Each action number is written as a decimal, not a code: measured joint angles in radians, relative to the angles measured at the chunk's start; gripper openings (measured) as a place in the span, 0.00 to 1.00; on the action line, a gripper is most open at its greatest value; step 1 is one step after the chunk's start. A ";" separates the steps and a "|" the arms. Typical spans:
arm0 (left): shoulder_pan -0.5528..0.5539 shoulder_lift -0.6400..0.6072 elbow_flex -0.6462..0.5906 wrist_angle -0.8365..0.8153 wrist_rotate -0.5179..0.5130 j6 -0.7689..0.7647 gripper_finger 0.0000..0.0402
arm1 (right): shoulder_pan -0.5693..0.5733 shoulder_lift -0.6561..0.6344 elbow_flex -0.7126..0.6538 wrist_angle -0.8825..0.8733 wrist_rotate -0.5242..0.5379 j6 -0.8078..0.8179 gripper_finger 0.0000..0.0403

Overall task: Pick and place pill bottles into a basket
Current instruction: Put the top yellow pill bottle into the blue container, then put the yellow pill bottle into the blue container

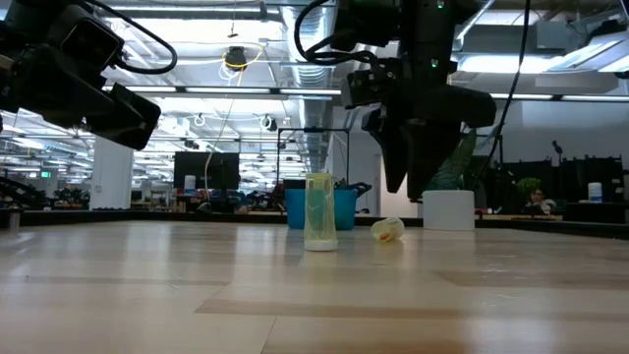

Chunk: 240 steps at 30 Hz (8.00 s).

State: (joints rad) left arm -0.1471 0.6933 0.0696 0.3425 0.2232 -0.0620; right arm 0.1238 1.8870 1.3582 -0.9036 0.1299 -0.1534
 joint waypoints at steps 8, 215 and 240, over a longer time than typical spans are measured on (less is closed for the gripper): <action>0.000 0.000 0.000 0.007 0.000 0.000 0.32 | 0.000 0.000 0.000 -0.001 0.000 -0.176 0.58; 0.000 0.000 0.000 0.082 -0.098 0.045 0.32 | -0.599 0.285 0.518 0.093 -0.098 -0.342 0.27; 0.000 0.000 0.000 0.094 -0.096 0.078 0.32 | -0.492 0.085 0.520 -0.225 -0.180 -0.140 0.56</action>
State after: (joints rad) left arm -0.1471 0.6936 0.0700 0.4361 0.1275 0.0163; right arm -0.3686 1.9717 1.8782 -1.1284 -0.0501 -0.2933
